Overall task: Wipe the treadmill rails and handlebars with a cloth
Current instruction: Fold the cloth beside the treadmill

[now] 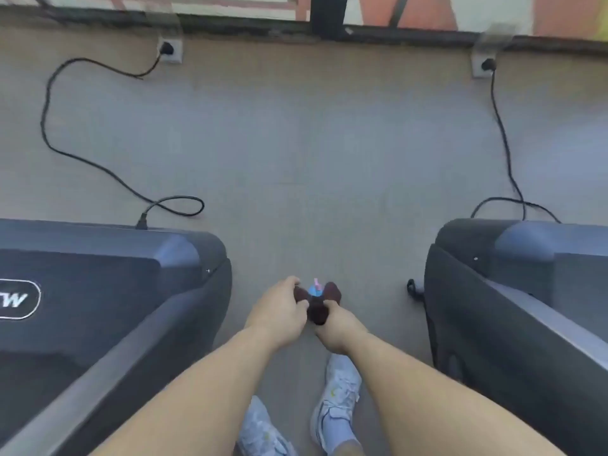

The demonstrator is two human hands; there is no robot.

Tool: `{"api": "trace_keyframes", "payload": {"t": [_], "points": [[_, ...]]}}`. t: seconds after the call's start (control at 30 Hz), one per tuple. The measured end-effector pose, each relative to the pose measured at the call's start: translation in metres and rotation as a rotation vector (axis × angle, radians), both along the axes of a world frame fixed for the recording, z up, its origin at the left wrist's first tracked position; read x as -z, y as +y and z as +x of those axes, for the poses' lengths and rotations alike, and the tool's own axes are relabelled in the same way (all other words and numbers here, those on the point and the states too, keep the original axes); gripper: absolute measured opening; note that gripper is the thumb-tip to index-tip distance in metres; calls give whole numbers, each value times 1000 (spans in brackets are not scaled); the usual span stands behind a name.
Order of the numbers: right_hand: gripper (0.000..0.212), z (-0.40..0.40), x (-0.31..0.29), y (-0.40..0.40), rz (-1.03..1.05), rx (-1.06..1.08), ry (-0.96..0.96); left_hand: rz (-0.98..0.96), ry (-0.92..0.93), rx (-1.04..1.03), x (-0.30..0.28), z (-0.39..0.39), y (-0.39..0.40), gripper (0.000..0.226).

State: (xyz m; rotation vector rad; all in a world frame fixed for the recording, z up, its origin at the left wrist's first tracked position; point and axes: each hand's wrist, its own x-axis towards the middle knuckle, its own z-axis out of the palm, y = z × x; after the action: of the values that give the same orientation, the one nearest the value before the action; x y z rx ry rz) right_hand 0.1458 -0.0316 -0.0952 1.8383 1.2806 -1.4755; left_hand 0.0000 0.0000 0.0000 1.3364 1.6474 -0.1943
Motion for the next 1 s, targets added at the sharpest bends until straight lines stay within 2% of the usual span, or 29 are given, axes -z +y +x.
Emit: {"api": "trace_keyframes", "payload": {"t": [0.1,0.27,0.4,0.5,0.63,0.73,0.8,0.83,0.93,0.97,1.0], "points": [[61,5,48,1,22,-18,-71,-55,13,-12,40,0,-14,48],[67,-2,103,-2,84,5,-154,-152,79,66,88,-17,-31,58],[36,-8,114,-1,185,-50,-286,-155,99,62,98,-27,-32,57],[23,-10,91,-4,183,-108,-290,-172,108,32,81,-32,-36,56],[28,-13,12,-10,140,7,-224,-291,113,-152,38,-36,-47,46],[23,-21,-72,-23,144,229,-37,-381,47,-356,-33,-35,-53,28],[17,-25,-141,-27,118,358,189,-403,-20,-530,-92,-36,-53,34],[15,-27,-177,-24,81,392,296,-424,-62,-633,-121,-40,-53,44],[15,-29,-290,-7,-139,338,545,-455,-237,-919,-194,-52,-64,90],[15,-29,-319,2,-202,295,591,-415,-272,-983,-213,-56,-67,91],[16,-30,-345,10,-249,233,598,-348,-290,-1029,-237,-60,-69,81]]}}
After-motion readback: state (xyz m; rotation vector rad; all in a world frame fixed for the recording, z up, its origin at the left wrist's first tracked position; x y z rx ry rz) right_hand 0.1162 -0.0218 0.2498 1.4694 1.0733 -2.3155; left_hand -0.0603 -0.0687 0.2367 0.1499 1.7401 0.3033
